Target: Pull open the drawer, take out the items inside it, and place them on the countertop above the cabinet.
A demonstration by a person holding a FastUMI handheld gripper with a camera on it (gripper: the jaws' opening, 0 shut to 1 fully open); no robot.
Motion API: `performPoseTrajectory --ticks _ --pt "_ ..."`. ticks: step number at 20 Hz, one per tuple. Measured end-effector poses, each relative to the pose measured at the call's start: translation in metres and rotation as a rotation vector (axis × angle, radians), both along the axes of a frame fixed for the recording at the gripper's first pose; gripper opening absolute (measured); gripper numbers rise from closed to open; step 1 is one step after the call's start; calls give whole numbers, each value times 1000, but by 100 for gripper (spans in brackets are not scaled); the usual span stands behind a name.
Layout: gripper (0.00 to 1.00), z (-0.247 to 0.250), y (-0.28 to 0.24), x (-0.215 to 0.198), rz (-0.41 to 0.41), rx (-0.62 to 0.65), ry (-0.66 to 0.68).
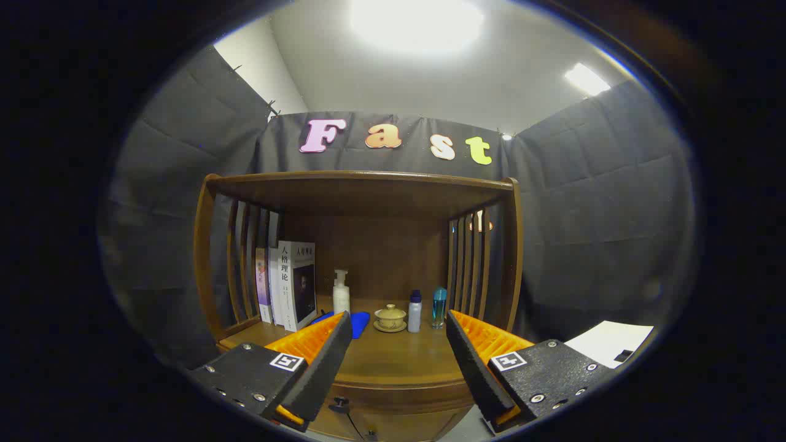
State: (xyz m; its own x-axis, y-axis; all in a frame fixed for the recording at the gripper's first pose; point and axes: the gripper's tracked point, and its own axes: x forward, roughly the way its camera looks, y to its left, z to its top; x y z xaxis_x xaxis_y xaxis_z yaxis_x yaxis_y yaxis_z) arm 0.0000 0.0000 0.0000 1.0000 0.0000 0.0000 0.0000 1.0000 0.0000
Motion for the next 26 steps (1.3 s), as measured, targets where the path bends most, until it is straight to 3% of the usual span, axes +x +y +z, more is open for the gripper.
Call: performPoseTrajectory --ticks 17,24,26 --pt "95 -19 -26 10 -16 56 35" --pt "95 -44 -47 22 -36 -147 36" --pt "95 -44 -45 23 -25 -125 43"
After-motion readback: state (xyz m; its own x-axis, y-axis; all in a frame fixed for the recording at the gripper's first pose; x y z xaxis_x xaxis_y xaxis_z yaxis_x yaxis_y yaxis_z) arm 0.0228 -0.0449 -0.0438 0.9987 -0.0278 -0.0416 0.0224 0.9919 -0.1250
